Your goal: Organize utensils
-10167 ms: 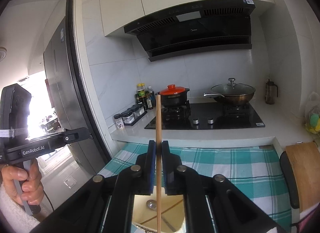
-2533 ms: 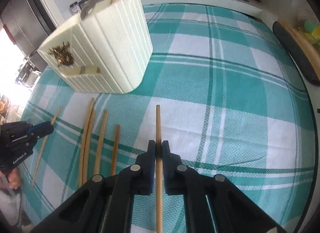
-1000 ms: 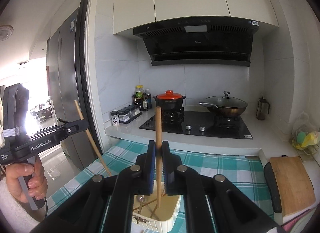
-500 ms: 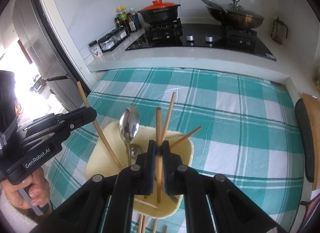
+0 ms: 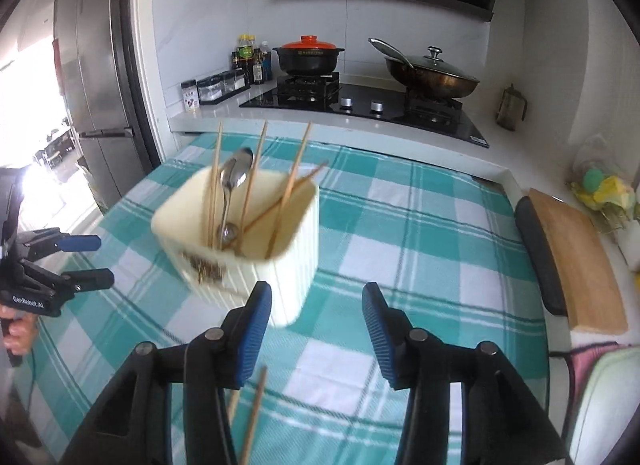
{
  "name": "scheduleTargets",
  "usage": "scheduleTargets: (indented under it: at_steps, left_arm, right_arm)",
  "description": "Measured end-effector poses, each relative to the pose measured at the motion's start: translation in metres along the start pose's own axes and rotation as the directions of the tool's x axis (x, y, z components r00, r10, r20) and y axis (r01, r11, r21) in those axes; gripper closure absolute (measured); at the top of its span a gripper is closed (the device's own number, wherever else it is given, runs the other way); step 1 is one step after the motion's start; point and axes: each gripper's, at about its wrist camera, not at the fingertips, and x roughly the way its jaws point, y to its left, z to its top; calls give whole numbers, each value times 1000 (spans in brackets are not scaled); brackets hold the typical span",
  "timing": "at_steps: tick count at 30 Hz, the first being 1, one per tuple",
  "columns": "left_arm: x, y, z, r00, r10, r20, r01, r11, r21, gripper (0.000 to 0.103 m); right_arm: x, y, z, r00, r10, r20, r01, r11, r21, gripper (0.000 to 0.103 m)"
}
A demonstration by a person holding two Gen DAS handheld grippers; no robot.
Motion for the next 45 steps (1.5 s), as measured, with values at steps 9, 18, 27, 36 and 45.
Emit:
scheduleTargets:
  at_steps: [9,18,27,36,45]
  left_arm:
    - [30,-32,-73,997,78,-6,-78,993,-92,15]
    - [48,-47,-89,981,196,3,-196,980,-37,5]
    - [53,-47,-88,981,195,-4,-195,980,-43,0]
    - [52,-48,-89,980,199,-3,-199,979,-45,0]
    - [44,-43,-85,989,150,9,-147,981,-128,1]
  right_arm:
    - [8,2,-138,992,-79,-98,92,986,139,55]
    - [19,17,-160,986,-114,-123,132,979,154,55]
    - [22,15,-161,983,-119,-136,141,976,166,55]
    - [22,16,-161,983,-120,-137,142,976,165,55]
    - [22,15,-161,983,-118,-137,141,976,166,55]
